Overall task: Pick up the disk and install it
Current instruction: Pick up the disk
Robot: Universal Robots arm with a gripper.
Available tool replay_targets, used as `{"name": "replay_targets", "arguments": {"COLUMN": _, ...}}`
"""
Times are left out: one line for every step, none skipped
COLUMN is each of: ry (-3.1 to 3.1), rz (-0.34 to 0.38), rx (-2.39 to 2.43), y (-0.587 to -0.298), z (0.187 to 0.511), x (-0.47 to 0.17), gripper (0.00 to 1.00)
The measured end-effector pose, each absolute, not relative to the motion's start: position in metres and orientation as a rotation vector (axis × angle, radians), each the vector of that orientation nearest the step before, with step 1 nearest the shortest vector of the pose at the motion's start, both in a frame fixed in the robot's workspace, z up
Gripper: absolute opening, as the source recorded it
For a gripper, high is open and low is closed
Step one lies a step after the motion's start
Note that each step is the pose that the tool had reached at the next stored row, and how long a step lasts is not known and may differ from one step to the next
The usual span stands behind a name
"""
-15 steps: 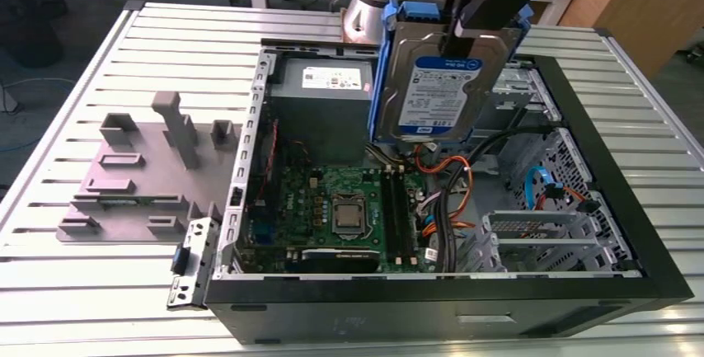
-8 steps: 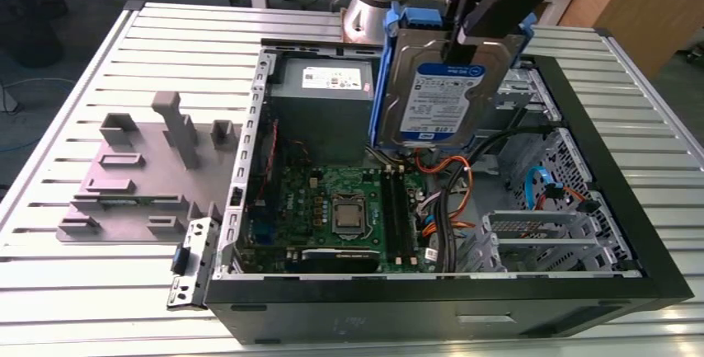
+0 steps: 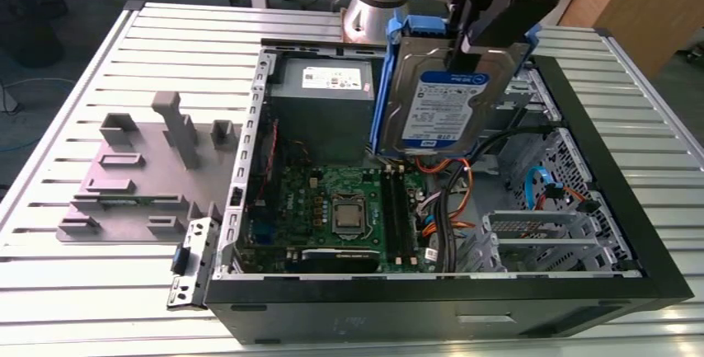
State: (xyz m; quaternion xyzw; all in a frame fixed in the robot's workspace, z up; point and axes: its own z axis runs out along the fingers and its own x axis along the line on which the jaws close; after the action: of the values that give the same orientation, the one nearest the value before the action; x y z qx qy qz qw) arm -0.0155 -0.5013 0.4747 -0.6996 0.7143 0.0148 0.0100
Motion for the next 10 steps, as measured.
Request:
{"name": "replay_targets", "arguments": {"ry": 2.23, "rz": 0.046, "rx": -2.184, "y": -0.502, "z": 0.475, "x": -0.015, "gripper": 0.35}}
{"name": "replay_targets", "arguments": {"ry": 2.23, "rz": 0.046, "rx": -2.184, "y": -0.504, "z": 0.475, "x": -0.015, "gripper": 0.35}}
{"name": "replay_targets", "arguments": {"ry": 2.23, "rz": 0.046, "rx": -2.184, "y": -0.505, "z": 0.474, "x": -0.015, "gripper": 0.35}}
{"name": "replay_targets", "arguments": {"ry": 2.23, "rz": 0.046, "rx": -2.184, "y": -0.506, "z": 0.474, "x": -0.015, "gripper": 0.35}}
{"name": "replay_targets", "arguments": {"ry": 2.23, "rz": 0.046, "rx": -2.184, "y": -0.507, "z": 0.474, "x": -0.015, "gripper": 0.35}}
{"name": "replay_targets", "arguments": {"ry": 2.23, "rz": 0.046, "rx": -2.184, "y": -0.508, "z": 0.474, "x": -0.015, "gripper": 0.35}}
{"name": "replay_targets", "arguments": {"ry": 2.23, "rz": 0.046, "rx": -2.184, "y": -0.51, "z": 0.474, "x": -0.015, "gripper": 0.35}}
{"name": "replay_targets", "arguments": {"ry": 2.23, "rz": 0.046, "rx": -2.184, "y": -0.511, "z": 0.474, "x": -0.015, "gripper": 0.35}}
{"name": "replay_targets", "arguments": {"ry": 2.23, "rz": 0.046, "rx": -2.184, "y": -0.512, "z": 0.474, "x": -0.015, "gripper": 0.35}}
{"name": "replay_targets", "arguments": {"ry": 2.23, "rz": 0.046, "rx": -2.184, "y": -0.513, "z": 0.474, "x": -0.015, "gripper": 0.35}}
